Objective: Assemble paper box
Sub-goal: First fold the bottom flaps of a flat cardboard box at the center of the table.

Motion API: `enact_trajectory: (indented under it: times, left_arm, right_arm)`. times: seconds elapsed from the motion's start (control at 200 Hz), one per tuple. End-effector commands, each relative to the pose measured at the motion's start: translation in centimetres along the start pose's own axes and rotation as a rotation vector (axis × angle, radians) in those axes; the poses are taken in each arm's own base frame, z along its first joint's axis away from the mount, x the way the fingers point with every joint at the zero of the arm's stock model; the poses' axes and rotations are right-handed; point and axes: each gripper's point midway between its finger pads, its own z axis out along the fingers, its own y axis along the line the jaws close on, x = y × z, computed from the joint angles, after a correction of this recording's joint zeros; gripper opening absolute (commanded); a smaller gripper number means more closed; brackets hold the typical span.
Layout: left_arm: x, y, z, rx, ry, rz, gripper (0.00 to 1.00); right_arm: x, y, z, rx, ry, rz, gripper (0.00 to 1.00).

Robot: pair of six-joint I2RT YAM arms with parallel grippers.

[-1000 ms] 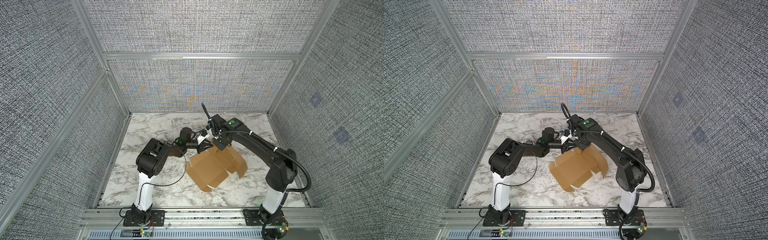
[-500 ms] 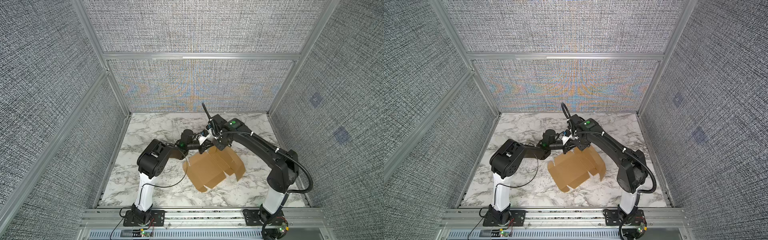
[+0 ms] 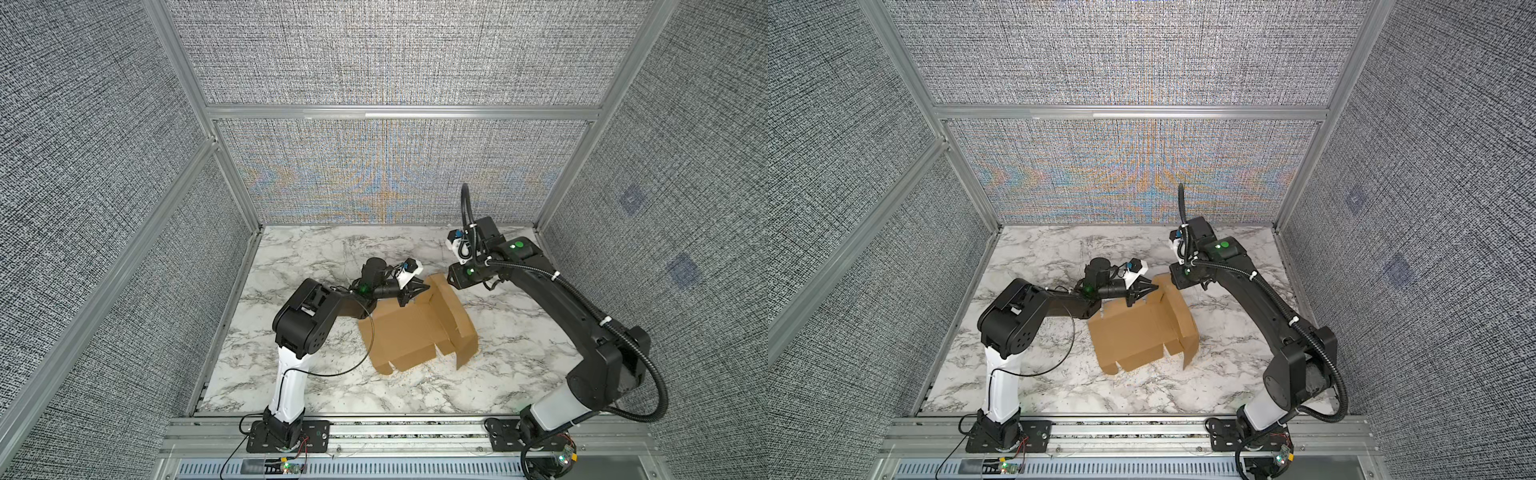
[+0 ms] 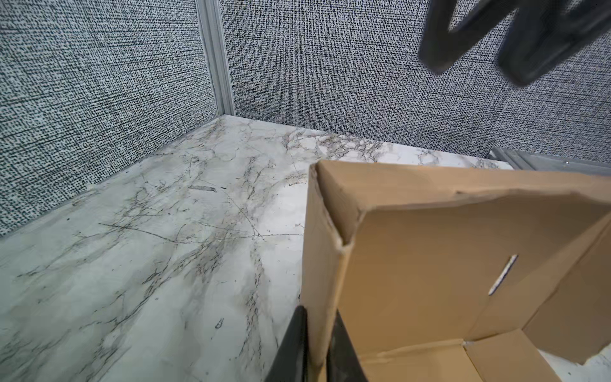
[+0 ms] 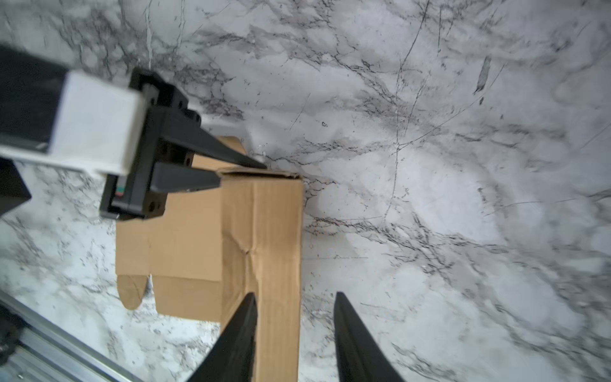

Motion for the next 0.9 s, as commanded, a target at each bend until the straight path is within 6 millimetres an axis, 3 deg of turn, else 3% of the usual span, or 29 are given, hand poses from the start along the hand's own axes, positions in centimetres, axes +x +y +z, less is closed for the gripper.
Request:
enact_trajectory:
  times: [0.0,0.285,0.56,0.745,0.895]
  left_arm:
    - [-0.6,0.0,-0.1,-0.001,-0.013,0.024,0.15]
    - [-0.8,0.1,0.1,0.004,-0.015,0.029,0.15]
    - [-0.4,-0.5,-1.0,-0.033,-0.074,-0.046,0.15]
    - [-0.2,-1.4,-1.9,-0.042,-0.135,-0.013,0.17]
    - [-0.5,-1.1,-2.0,-0.059,-0.16,-0.009,0.17]
  right_arm:
    - [-2.5,1.4,0.9,-0.205,-0.124,0.166,0.49]
    - [-4.0,0.9,1.1,-0.372,-0.193,0.266,0.52]
    - [-2.5,2.5,3.2,-0.41,-0.143,0.28,0.52]
    - [-1.5,2.2,4.0,-0.383,-0.123,0.289,0.52]
    - [-2.0,2.4,4.2,-0.374,-0.121,0.296,0.53]
